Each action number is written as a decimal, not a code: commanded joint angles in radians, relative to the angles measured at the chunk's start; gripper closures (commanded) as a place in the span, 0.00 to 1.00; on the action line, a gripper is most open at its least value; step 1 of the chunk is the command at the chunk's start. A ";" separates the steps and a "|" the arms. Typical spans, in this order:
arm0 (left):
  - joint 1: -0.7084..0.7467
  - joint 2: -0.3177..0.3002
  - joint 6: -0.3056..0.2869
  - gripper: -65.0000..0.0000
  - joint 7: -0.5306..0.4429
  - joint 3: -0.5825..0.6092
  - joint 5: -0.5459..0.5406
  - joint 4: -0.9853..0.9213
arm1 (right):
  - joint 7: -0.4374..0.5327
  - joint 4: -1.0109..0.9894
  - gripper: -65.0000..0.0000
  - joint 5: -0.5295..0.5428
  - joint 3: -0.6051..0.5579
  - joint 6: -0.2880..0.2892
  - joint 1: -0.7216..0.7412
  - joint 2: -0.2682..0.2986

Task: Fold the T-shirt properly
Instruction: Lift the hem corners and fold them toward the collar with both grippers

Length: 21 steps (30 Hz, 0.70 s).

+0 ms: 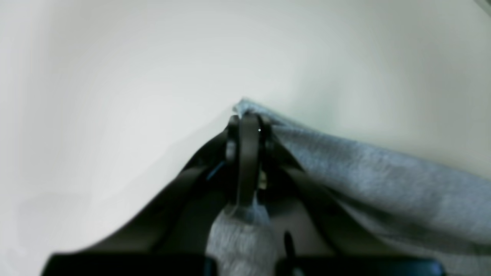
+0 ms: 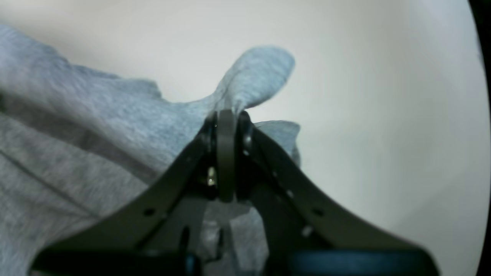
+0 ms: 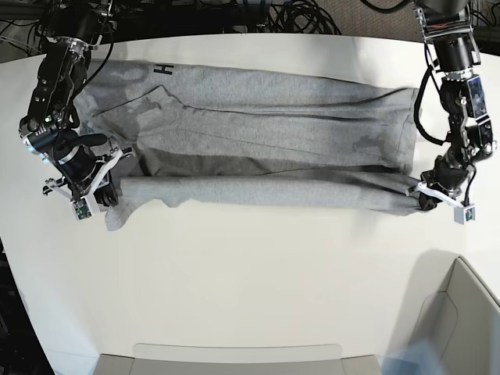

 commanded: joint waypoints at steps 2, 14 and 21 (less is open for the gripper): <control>0.009 -0.022 -0.006 1.00 -0.013 -0.009 -0.009 0.045 | 0.019 0.042 1.00 0.069 0.051 -0.004 -0.025 0.011; 0.130 -0.025 -0.006 1.00 -0.013 -0.009 -0.009 0.097 | -0.033 0.169 1.00 0.217 0.117 -0.004 -0.212 0.011; 0.199 -0.025 -0.006 1.00 -0.011 -0.009 -0.005 0.199 | -0.033 0.225 1.00 0.217 0.119 -0.004 -0.292 0.010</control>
